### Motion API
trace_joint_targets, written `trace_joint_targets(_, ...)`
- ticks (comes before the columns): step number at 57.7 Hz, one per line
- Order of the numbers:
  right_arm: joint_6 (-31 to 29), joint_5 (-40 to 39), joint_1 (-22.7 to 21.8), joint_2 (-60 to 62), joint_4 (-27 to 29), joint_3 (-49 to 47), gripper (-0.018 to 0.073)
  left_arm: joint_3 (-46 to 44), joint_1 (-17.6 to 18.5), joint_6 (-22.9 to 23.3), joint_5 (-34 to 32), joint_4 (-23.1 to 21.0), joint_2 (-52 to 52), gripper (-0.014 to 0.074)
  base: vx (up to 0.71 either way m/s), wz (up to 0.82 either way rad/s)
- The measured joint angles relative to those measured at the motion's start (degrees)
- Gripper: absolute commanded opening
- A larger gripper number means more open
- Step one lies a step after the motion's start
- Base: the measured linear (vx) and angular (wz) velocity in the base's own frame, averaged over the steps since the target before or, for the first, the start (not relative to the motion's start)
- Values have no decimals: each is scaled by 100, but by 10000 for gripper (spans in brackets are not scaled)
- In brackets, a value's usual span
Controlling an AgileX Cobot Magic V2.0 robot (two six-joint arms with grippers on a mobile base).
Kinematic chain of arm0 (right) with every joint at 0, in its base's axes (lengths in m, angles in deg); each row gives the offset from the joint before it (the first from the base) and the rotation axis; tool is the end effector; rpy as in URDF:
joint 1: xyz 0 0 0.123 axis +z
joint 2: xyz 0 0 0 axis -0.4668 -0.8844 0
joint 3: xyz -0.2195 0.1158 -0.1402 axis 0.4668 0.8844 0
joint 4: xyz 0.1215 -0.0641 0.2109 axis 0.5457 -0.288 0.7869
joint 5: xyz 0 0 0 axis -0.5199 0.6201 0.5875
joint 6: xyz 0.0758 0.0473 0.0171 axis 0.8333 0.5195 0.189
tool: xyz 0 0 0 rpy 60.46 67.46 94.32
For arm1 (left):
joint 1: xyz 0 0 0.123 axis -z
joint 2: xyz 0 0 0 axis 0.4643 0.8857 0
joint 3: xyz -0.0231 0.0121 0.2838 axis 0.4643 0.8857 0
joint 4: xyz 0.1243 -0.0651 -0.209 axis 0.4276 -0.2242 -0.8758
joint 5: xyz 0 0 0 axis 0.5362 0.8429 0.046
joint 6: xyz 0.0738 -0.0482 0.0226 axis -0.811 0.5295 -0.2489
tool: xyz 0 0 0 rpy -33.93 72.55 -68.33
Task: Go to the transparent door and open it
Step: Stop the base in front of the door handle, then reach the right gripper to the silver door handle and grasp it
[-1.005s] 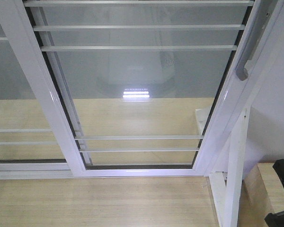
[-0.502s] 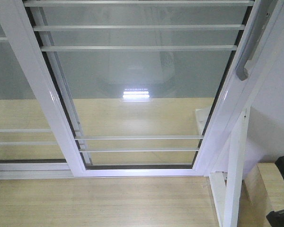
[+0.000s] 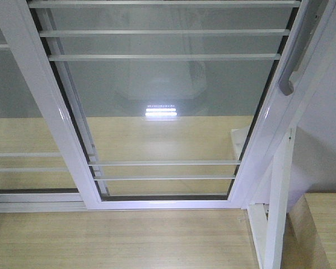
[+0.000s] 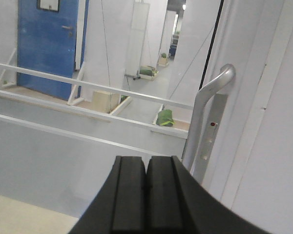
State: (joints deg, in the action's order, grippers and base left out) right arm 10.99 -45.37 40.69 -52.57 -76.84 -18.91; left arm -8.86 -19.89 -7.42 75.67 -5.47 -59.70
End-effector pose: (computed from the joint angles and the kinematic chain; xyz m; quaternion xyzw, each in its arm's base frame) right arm 0.0590 0.0111 0.3352 -0.1328 0.6904 0.0071 0.7111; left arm 0.0772 -0.0105 0.3096 0.0145 0.6597 -0.0852 0.7465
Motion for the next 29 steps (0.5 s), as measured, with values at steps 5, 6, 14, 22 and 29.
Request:
trace_joint_targets(5,-2,84,0,-750,-69,-666,-1,-565,0,-51,0,0,810,-3,0,0)
trace_joint_targets(6,-2,84,0,-930,-80,-814,-1,-696,0,-58,0,0,1003,-3,0,0)
trace_joint_targets(14,-2,7,0,-1966,-101,-1513,-1,-1380,0,-75,-47,0,2070,-3,0,0)
trace_joint_targets(22,3,-162,0,-2589,-94,-1697,-1,-1657,0,-75,-181,0,2661,-3,0,0)
trace_joint_targets(29,3,-234,0,-2879,-19,-1697,4,-1672,0,-75,-242,0,2862,4,0,0)
